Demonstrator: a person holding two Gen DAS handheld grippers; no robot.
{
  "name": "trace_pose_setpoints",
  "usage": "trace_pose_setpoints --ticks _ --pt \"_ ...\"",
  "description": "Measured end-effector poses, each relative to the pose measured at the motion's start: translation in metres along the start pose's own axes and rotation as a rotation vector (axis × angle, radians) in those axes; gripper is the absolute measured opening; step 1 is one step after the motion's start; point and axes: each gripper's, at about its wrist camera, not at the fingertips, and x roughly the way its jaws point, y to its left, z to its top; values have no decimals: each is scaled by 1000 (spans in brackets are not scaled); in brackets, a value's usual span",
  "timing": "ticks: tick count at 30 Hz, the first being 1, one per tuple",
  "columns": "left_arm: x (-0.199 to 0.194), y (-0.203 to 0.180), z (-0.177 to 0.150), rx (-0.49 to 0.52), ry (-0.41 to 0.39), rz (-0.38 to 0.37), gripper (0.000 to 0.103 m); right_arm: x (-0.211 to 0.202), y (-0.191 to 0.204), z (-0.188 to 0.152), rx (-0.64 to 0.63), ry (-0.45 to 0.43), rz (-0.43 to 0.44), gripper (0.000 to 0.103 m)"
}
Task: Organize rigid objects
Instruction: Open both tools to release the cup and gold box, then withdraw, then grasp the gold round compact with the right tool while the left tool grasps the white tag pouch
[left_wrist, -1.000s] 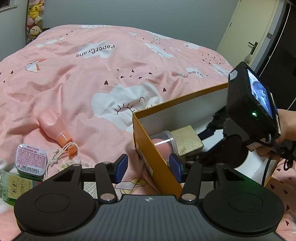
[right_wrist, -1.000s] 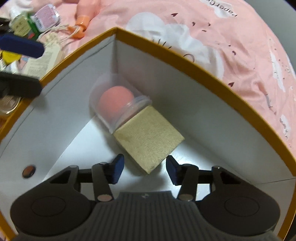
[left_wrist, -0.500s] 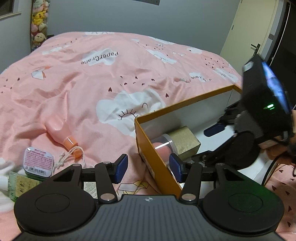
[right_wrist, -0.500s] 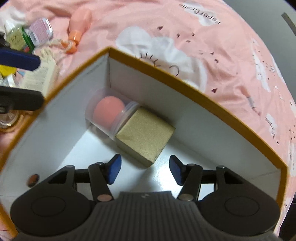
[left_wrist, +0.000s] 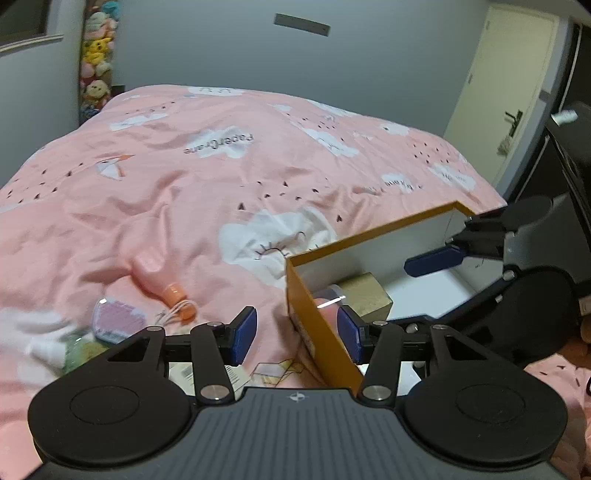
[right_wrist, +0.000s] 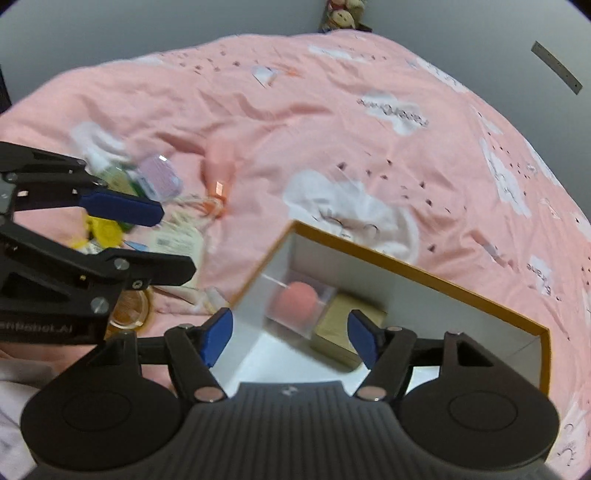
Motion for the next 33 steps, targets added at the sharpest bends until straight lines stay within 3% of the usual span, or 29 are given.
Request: trace_pose_setpoints --ticks 5,10,17,24,33 --pt "-19 21 -3 -30 8 16 60 -11 19 6 -9 -43 30 71" --pt "-33 51 -8 -60 23 78 61 -17 42 15 -17 -69 107 73" --pt "-46 92 -21 -137 87 148 66 1 80 28 11 -81 211 79" --pt "-40 110 -48 -238 167 180 66 48 108 26 77 33 306 73" --pt "-28 102 -62 -179 183 228 66 97 133 16 54 143 313 73"
